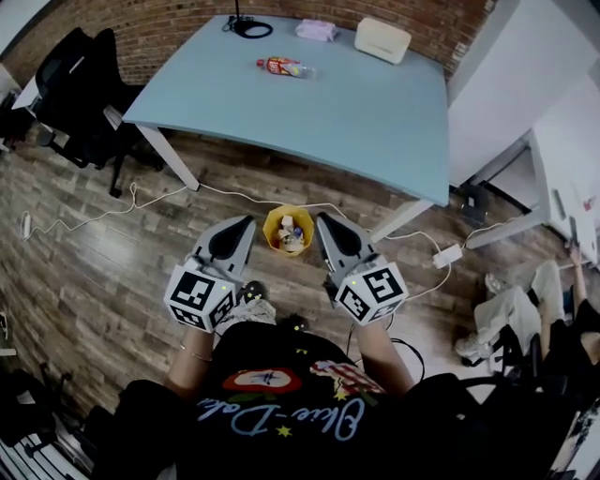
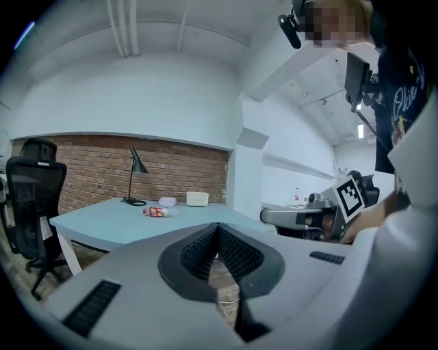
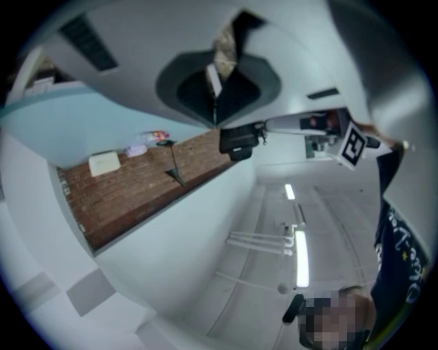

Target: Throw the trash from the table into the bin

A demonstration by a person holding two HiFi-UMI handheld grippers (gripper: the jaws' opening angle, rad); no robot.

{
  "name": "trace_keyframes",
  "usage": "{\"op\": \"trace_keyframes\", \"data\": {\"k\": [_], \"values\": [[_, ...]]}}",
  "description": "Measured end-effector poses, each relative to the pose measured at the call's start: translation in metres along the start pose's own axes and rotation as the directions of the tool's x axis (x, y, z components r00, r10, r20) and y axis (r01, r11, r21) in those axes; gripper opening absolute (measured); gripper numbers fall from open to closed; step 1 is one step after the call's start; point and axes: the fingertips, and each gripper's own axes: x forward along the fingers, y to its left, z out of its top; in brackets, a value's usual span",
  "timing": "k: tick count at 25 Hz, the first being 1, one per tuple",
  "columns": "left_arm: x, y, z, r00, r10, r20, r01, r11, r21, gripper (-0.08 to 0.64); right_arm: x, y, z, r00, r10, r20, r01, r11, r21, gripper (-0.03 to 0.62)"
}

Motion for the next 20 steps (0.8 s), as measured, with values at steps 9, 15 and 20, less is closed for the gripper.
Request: {"op": "trace_keyframes", "data": {"k": [9, 15, 20], "values": [[0.03, 0.022, 0.011, 0.999, -0.032, 0.042, 0.032, 0.999, -0.003, 0.008, 0.029, -0.014, 0.002, 1.0, 0.0, -0.015, 0.0, 0.999, -0.044, 0.008], [0.07, 0.058, 0.025, 0.994, -0.09, 0.064, 0.087, 0.995, 0.046, 0.008, 0.073, -0.032, 0.012, 1.0, -0.02, 0.001, 0.02, 0.998, -0.06, 0.008], [0.099, 0.102, 0.031, 0.99, -0.126, 0.055, 0.124, 0.991, 0.044, 0.008, 0.122, -0.044, 0.021, 0.999, -0.036, 0.004, 0.036, 0.997, -0.064, 0.008]]}}
